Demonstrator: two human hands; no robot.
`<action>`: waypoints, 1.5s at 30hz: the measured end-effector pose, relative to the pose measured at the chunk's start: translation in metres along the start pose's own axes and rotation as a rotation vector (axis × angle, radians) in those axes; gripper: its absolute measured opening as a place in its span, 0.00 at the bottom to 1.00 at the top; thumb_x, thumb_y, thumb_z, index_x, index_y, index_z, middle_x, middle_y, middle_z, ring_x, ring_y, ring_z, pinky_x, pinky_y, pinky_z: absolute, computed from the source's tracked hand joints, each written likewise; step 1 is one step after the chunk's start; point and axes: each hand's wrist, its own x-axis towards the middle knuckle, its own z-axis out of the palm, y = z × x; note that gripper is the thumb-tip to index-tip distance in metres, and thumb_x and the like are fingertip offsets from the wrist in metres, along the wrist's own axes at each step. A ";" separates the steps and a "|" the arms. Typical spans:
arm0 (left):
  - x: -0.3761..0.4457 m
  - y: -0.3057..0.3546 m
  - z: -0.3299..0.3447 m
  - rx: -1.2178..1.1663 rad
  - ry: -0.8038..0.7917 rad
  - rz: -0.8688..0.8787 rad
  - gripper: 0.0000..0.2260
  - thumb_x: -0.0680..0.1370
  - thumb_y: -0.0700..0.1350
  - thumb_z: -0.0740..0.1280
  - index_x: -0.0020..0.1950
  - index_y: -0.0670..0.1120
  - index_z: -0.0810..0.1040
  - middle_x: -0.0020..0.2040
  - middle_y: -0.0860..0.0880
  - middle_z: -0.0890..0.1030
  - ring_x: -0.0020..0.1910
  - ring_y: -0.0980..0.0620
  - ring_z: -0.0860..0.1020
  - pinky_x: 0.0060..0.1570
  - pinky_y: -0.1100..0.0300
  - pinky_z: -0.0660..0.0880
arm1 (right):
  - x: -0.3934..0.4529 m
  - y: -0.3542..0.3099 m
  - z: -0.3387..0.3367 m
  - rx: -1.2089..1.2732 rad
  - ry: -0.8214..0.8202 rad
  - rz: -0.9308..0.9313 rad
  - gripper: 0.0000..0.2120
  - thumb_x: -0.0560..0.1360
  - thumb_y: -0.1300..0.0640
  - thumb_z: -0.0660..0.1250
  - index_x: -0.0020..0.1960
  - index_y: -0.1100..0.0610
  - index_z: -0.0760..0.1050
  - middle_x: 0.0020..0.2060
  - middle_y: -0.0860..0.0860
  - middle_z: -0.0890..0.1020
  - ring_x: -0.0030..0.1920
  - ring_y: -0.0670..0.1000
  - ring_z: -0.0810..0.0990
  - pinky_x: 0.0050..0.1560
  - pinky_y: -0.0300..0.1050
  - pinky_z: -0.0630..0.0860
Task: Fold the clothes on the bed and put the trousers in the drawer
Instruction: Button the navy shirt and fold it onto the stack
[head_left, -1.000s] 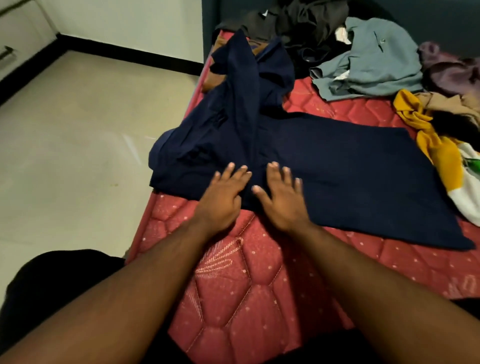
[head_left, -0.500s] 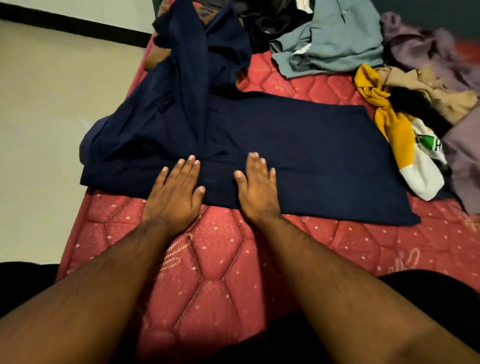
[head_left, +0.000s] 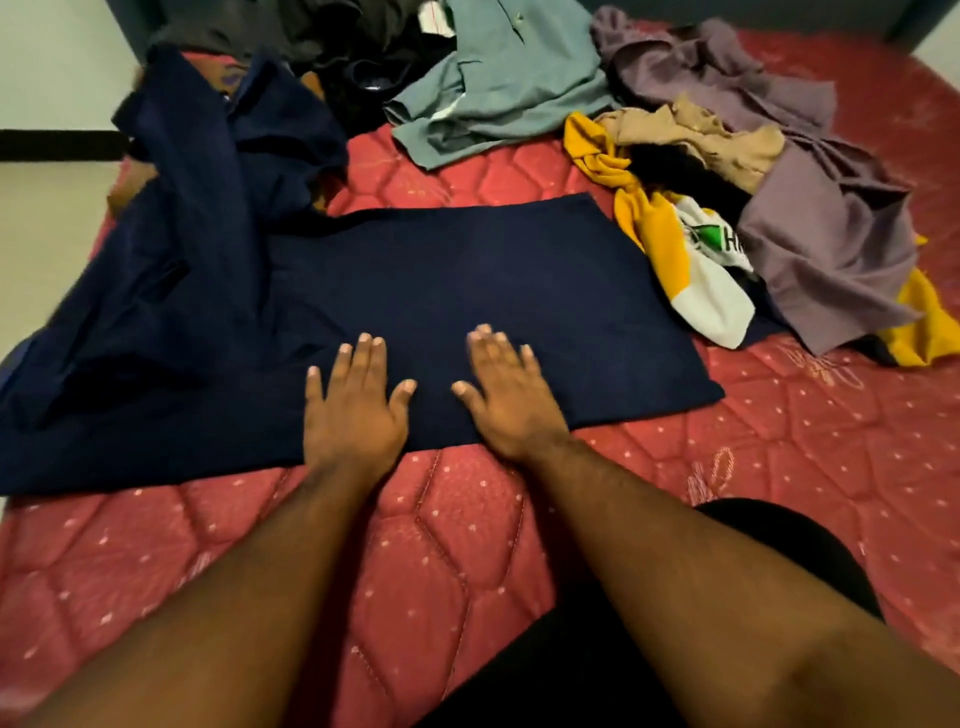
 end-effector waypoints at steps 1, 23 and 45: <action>0.001 -0.004 0.004 0.027 0.006 0.004 0.29 0.83 0.58 0.49 0.80 0.47 0.52 0.80 0.51 0.52 0.79 0.51 0.49 0.76 0.46 0.44 | -0.001 0.023 -0.004 0.007 0.013 0.048 0.33 0.82 0.42 0.51 0.79 0.56 0.45 0.79 0.52 0.47 0.78 0.50 0.44 0.76 0.50 0.38; -0.043 -0.165 -0.042 0.073 -0.123 -0.022 0.39 0.67 0.77 0.34 0.75 0.65 0.32 0.77 0.61 0.33 0.78 0.54 0.38 0.74 0.41 0.36 | -0.002 -0.042 -0.016 -0.072 -0.129 0.070 0.43 0.68 0.22 0.39 0.78 0.41 0.39 0.78 0.41 0.41 0.78 0.51 0.39 0.73 0.67 0.39; 0.003 -0.228 -0.053 -0.346 0.422 -0.241 0.18 0.78 0.54 0.68 0.66 0.48 0.77 0.61 0.49 0.75 0.50 0.44 0.80 0.41 0.50 0.76 | 0.245 -0.266 -0.065 -0.991 -0.336 -0.522 0.30 0.76 0.54 0.62 0.76 0.45 0.55 0.71 0.51 0.63 0.67 0.59 0.69 0.56 0.56 0.70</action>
